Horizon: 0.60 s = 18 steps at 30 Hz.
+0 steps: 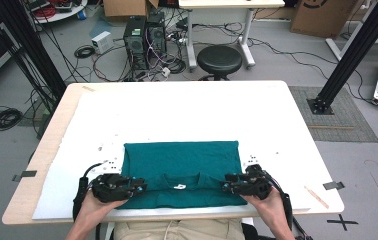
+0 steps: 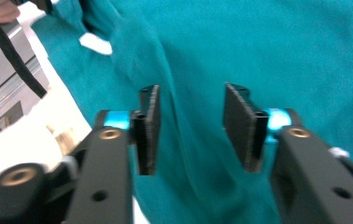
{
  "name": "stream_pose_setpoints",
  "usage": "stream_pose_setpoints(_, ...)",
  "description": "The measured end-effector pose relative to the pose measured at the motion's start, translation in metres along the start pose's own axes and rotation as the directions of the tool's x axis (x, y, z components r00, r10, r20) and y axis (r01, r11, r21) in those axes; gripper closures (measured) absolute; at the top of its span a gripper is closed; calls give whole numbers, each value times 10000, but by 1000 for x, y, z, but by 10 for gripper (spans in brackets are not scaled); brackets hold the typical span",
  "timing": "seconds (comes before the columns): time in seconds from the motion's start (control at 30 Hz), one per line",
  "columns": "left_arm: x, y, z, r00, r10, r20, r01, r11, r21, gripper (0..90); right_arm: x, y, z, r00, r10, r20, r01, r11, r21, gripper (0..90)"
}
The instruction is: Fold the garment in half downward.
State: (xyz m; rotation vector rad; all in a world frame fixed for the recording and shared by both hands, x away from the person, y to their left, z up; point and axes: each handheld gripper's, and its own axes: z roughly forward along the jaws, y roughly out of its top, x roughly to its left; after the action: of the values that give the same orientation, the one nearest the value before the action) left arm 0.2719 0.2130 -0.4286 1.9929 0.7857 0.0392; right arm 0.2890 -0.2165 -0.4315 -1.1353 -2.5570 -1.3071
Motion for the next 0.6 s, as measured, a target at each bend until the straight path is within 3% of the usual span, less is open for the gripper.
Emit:
stream_pose_setpoints(0.1,-2,9,10,9993,349,134,-350,9993,124,668,7,15,15,9992,-300,-245,306,9992,247,563)
stream_pose_setpoints(0.23,-4,11,20,9977,433,527,-453,9983,369,858,10,23,33,9956,-455,-817,475,9986,227,826)
stream_pose_setpoints(0.27,-5,10,20,9977,433,525,-453,9982,391,871,11,23,34,9958,-438,-806,459,9986,245,844)
stream_pose_setpoints(0.47,-15,-6,6,9961,315,820,-353,9984,450,874,17,2,21,9929,-247,-1166,260,9996,96,841)
stream_pose_setpoints(0.6,-22,-13,-1,9952,362,909,-419,9972,611,841,24,-8,12,9909,-288,-1315,337,9988,348,743)
